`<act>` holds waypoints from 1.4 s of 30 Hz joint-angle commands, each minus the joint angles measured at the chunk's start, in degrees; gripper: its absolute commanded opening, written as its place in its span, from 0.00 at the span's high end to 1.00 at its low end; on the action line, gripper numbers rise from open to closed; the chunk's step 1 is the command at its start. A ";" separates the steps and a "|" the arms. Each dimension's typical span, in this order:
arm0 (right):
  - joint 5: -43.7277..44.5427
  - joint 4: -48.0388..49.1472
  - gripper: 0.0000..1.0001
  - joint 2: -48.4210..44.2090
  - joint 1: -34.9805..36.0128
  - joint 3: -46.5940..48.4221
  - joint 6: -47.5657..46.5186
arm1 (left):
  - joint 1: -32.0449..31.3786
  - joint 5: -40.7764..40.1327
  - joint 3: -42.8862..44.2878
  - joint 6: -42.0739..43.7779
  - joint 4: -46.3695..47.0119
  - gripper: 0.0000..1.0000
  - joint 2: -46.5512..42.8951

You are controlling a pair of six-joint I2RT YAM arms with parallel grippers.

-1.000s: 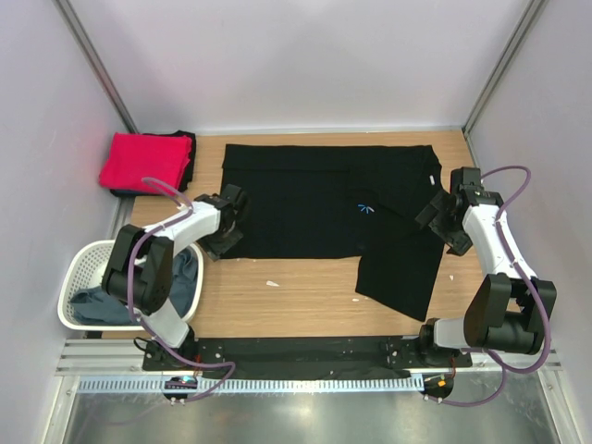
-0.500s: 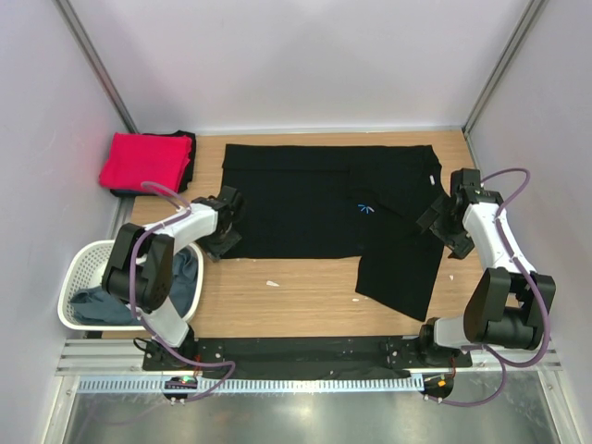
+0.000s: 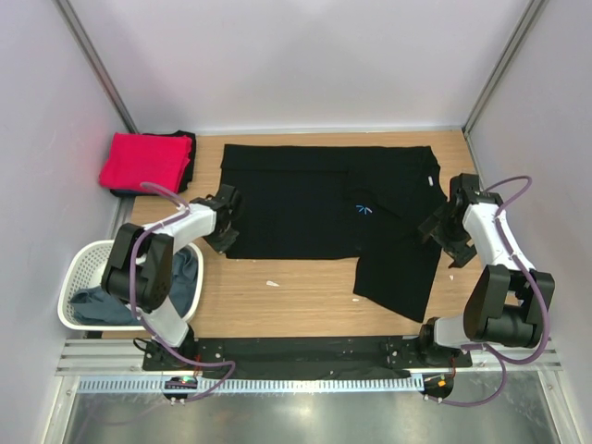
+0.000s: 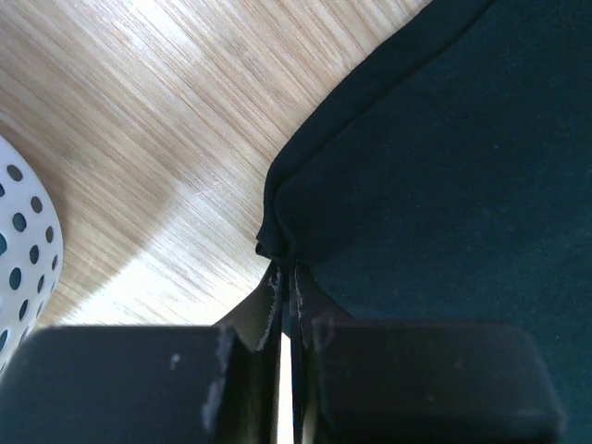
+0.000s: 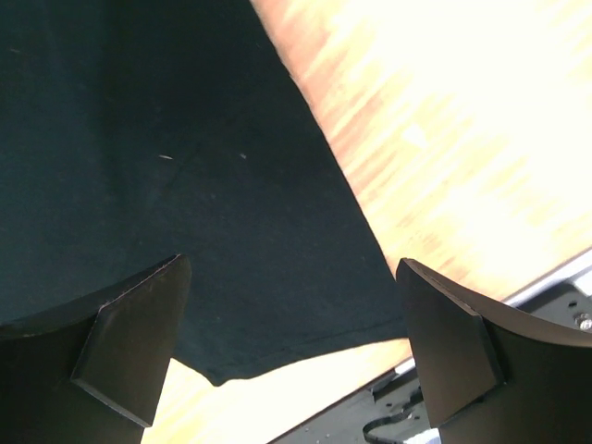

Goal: Fold and stack the t-shirts
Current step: Fold the tshirt

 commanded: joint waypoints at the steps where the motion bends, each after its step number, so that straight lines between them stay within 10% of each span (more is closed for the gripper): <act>1: -0.07 -3.57 0.00 -1.15 -0.31 -1.32 3.62 | 0.66 1.24 -3.38 0.44 2.57 1.00 2.37; 26: -8.76 -4.92 0.20 -4.75 2.59 -18.81 6.79 | 0.66 5.81 -1.09 2.55 1.26 1.00 2.28; 42: -10.44 7.22 0.12 0.43 4.96 -18.82 9.07 | 0.74 4.76 -2.15 4.22 1.34 1.00 -0.18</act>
